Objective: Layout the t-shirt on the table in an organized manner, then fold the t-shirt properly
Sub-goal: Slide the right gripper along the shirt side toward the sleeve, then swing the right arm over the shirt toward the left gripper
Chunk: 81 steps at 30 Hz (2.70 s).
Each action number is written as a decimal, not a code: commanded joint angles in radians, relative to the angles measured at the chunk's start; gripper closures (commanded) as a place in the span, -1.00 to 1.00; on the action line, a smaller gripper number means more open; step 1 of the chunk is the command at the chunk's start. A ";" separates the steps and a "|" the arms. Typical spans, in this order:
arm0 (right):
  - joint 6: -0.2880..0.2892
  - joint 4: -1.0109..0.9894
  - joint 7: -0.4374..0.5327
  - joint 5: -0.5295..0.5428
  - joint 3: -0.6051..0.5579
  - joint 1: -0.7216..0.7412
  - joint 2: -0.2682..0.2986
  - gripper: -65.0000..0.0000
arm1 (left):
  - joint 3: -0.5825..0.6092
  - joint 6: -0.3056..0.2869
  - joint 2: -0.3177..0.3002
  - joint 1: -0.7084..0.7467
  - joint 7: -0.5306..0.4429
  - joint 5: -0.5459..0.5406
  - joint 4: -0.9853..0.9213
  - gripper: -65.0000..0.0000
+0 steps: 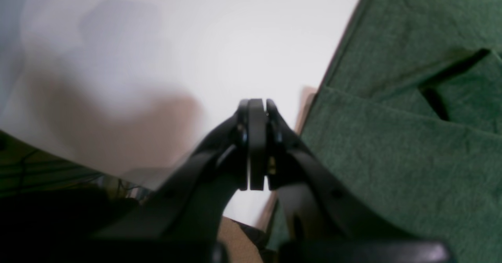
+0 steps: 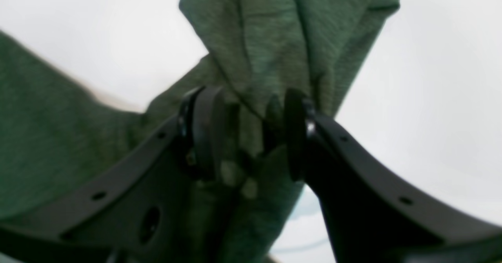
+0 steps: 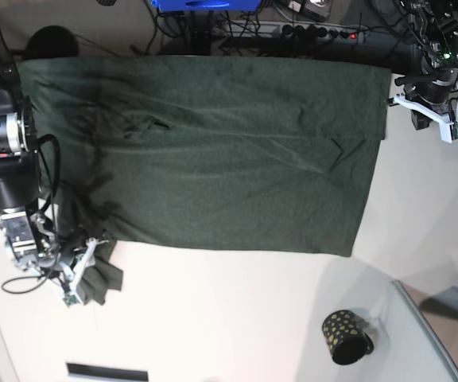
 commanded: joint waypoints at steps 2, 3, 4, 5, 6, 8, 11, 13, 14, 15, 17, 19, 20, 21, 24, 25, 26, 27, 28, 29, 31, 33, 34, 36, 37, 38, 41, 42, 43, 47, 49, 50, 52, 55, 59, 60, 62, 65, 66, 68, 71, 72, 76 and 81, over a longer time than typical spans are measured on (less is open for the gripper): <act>-0.062 -0.005 0.053 0.004 0.000 0.031 0.001 0.27 | -0.005 -0.001 -0.014 0.000 -0.024 -0.007 0.016 1.00; -0.080 -0.012 0.065 0.004 0.000 0.030 0.001 0.27 | -0.005 -0.001 -0.014 0.000 -0.024 -0.007 0.016 1.00; -0.087 -0.015 0.075 0.004 -0.001 0.030 0.001 0.27 | -0.005 -0.001 -0.014 0.000 -0.024 -0.007 0.016 1.00; -0.091 -0.021 0.079 0.004 -0.001 0.028 0.002 0.27 | -0.005 -0.001 -0.014 0.000 -0.024 -0.007 0.016 1.00; -0.091 -0.021 0.084 0.004 -0.001 0.024 0.002 0.27 | -0.005 -0.001 -0.014 0.000 -0.024 -0.007 0.016 1.00; -0.093 -0.021 0.090 0.003 -0.001 0.022 0.004 0.27 | -0.005 -0.001 -0.014 0.000 -0.024 -0.007 0.016 1.00; -0.093 -0.021 0.091 0.003 -0.001 0.022 0.004 0.27 | -0.005 -0.001 -0.014 -0.001 -0.024 -0.007 0.016 1.00; -0.102 -0.021 0.091 0.003 0.002 0.022 0.002 0.27 | -0.005 -0.001 -0.014 -0.001 -0.024 -0.007 0.015 1.00; -0.123 -0.021 0.091 0.003 -0.001 0.019 0.002 0.27 | -0.005 -0.001 -0.014 -0.001 -0.024 -0.007 0.015 1.00; -0.143 -0.021 0.091 0.003 -0.001 0.016 0.001 0.27 | -0.005 -0.001 -0.014 -0.001 -0.024 -0.007 0.015 1.00; -0.156 -0.021 0.091 0.003 -0.001 0.016 0.001 0.27 | -0.005 -0.001 -0.014 -0.001 -0.024 -0.007 0.013 1.00; -0.156 -0.021 0.091 0.003 -0.001 0.016 -0.001 0.33 | -0.005 -0.001 -0.014 -0.001 -0.025 -0.007 -0.001 1.00; -0.157 -0.021 0.090 0.003 -0.001 0.016 -0.001 0.45 | -0.005 -0.001 -0.014 -0.003 -0.027 -0.007 -0.013 1.00; -0.157 -0.021 0.087 0.003 -0.001 0.016 -0.001 0.60 | -0.005 -0.001 -0.015 -0.003 -0.027 -0.007 -0.025 1.00; -0.163 -0.042 0.087 0.003 -0.001 0.015 -0.001 0.76 | -0.005 -0.001 -0.015 -0.007 -0.028 -0.007 -0.053 1.00; -0.163 -0.058 0.088 0.003 -0.001 0.018 -0.001 0.76 | -0.005 -0.001 -0.015 -0.007 -0.028 -0.007 -0.054 1.00; -0.160 -0.064 0.088 0.003 -0.001 0.018 -0.001 0.77 | -0.005 -0.001 -0.015 -0.007 -0.028 -0.007 -0.054 1.00; -0.159 -0.064 0.088 0.003 -0.001 0.018 -0.001 0.82 | -0.005 -0.001 -0.015 -0.007 -0.028 -0.007 -0.054 1.00; -0.159 -0.062 0.090 0.003 -0.001 0.018 -0.001 0.95 | -0.005 -0.001 -0.015 -0.007 -0.028 -0.007 -0.054 1.00; -0.159 -0.061 0.090 0.006 -0.001 0.018 -0.001 1.00 | -0.005 -0.001 -0.015 -0.009 -0.028 -0.007 -0.050 1.00; -0.157 -0.038 0.090 0.008 0.000 0.015 -0.001 0.98 | -0.005 -0.001 -0.014 -0.009 -0.028 -0.007 -0.045 1.00; -0.157 0.034 0.082 0.008 0.002 -0.016 0.006 1.00 | -0.005 -0.001 -0.014 -0.009 -0.028 -0.007 -0.045 1.00; -0.157 0.079 0.073 0.008 0.002 -0.035 0.007 1.00 | -0.005 -0.001 -0.014 -0.009 -0.028 -0.007 -0.045 1.00; -0.157 0.172 0.019 0.008 0.004 -0.068 0.009 1.00 | -0.005 -0.001 -0.015 -0.009 -0.028 -0.007 -0.045 1.00; -0.157 0.212 -0.004 0.008 0.004 -0.084 0.010 1.00 | -0.005 -0.001 -0.015 -0.009 -0.028 -0.007 -0.045 1.00; -0.156 0.263 -0.025 0.008 0.004 -0.102 0.010 1.00 | -0.005 -0.001 -0.015 -0.009 -0.028 -0.007 -0.045 1.00; -0.156 0.412 -0.077 0.009 0.004 -0.170 0.010 1.00 | -0.005 -0.001 -0.015 -0.010 -0.028 -0.007 -0.045 1.00; -0.156 0.452 -0.091 0.009 0.004 -0.189 0.010 1.00 | -0.005 -0.001 -0.015 -0.010 -0.028 -0.007 -0.045 1.00; -0.156 0.492 -0.107 0.009 0.004 -0.208 0.010 1.00 | -0.005 -0.001 -0.015 -0.010 -0.028 -0.007 -0.045 1.00; -0.156 0.694 -0.166 0.009 0.005 -0.303 0.010 1.00 | -0.005 -0.001 -0.015 -0.010 -0.028 -0.007 -0.045 1.00; -0.156 0.797 -0.200 0.009 0.005 -0.351 0.010 1.00 | -0.005 -0.001 -0.015 -0.010 -0.028 -0.007 -0.045 1.00; -0.156 0.855 -0.222 0.009 0.005 -0.372 0.007 1.00 | -0.005 -0.001 -0.015 -0.010 -0.028 -0.007 -0.045 1.00; -0.154 0.967 -0.265 0.009 0.002 -0.433 0.001 1.00 | -0.005 -0.001 -0.015 -0.010 -0.028 -0.004 -0.045 1.00; -0.133 1.118 -0.294 0.011 -0.003 -0.512 -0.028 1.00 | -0.005 -0.001 -0.015 -0.012 -0.028 -0.002 -0.044 1.00; -0.022 1.257 -0.361 0.009 -0.003 -0.585 -0.094 1.00 | -0.005 -0.001 -0.015 -0.012 -0.028 0.003 -0.027 1.00; 0.002 1.279 -0.383 0.009 -0.003 -0.596 -0.117 1.00 | -0.005 -0.001 -0.015 -0.010 -0.028 0.003 -0.019 1.00; 0.053 1.308 -0.418 0.008 -0.004 -0.608 -0.159 1.00 | -0.005 -0.001 -0.015 -0.009 -0.024 0.003 -0.002 1.00; 0.111 1.346 -0.461 0.006 -0.010 -0.614 -0.215 1.00 | -0.005 -0.001 -0.015 -0.001 -0.022 0.003 0.025 1.00; 0.119 1.354 -0.476 0.004 -0.027 -0.614 -0.228 1.00 | -0.005 -0.001 -0.015 0.000 -0.022 0.003 0.033 1.00; 0.122 1.378 -0.502 0.004 -0.075 -0.613 -0.238 1.00 | -0.018 -0.001 -0.017 0.000 -0.021 0.003 0.038 1.00; 0.121 1.434 -0.527 0.008 -0.168 -0.610 -0.242 1.00 | -0.081 -0.001 -0.017 0.000 -0.021 0.004 0.038 1.00; 0.121 1.451 -0.536 0.008 -0.196 -0.610 -0.242 1.00 | -0.094 -0.001 -0.017 0.000 -0.021 0.004 0.038 1.00; 0.121 1.518 -0.568 0.008 -0.302 -0.610 -0.243 1.00 | -0.146 -0.001 -0.041 0.005 -0.021 0.006 0.033 1.00; 0.121 1.560 -0.596 0.008 -0.377 -0.610 -0.265 1.00 | -0.152 -0.001 -0.057 0.034 -0.021 0.006 0.036 1.00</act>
